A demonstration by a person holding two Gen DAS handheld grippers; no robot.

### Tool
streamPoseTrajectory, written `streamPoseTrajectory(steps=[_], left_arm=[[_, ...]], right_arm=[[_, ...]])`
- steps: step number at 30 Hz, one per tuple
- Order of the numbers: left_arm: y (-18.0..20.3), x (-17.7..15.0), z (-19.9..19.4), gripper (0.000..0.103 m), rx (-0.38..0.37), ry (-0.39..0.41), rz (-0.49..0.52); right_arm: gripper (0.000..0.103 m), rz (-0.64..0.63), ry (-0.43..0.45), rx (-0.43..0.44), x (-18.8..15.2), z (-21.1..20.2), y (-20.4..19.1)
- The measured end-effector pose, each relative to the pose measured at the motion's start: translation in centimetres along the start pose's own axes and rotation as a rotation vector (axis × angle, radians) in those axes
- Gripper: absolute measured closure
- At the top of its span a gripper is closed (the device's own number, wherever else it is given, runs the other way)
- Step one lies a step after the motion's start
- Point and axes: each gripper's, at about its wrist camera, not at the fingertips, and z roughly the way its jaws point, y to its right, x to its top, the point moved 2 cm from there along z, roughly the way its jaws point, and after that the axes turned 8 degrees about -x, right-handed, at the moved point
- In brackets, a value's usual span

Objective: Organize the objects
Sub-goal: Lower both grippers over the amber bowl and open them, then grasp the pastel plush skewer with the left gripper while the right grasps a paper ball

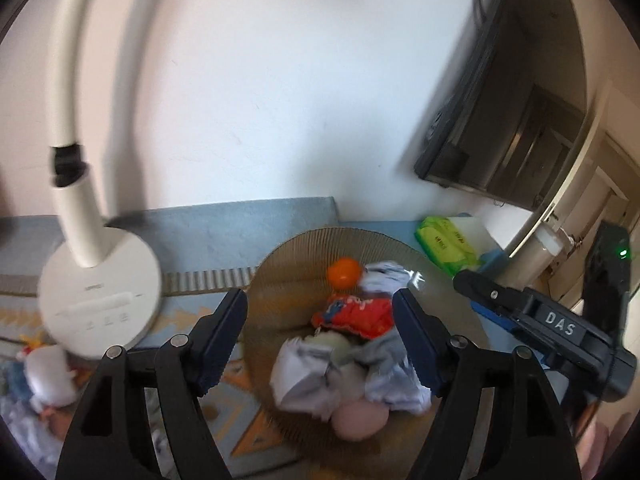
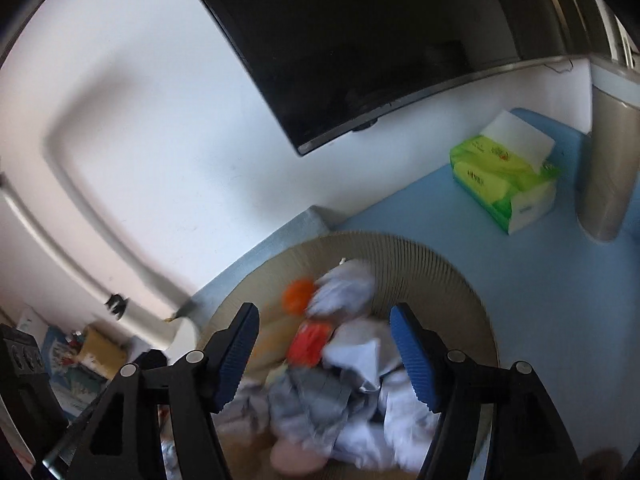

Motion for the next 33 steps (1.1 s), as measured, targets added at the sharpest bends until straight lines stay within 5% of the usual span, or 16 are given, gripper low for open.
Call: streamPoseTrajectory(steps=[6, 18, 22, 33], left_arm=[[-1.1, -2.7, -9.8, 0.029, -0.085, 0.047, -0.071], [-11.2, -8.7, -27.1, 0.026, 0.298, 0.230, -0.180], [-15.1, -11.4, -27.9, 0.026, 0.382, 0.195, -0.228], [-21.4, -18.1, -23.9, 0.026, 0.361, 0.075, -0.281]], right_arm=[[0.036, -0.196, 0.042, -0.024, -5.5, -4.9, -3.7], [0.036, -0.379, -0.071, 0.088, -16.8, -5.8, -13.3], [0.036, -0.425, -0.090, 0.070, -19.9, -4.3, -15.3], [0.029, -0.542, -0.146, 0.030, -24.9, 0.2, -16.6]])
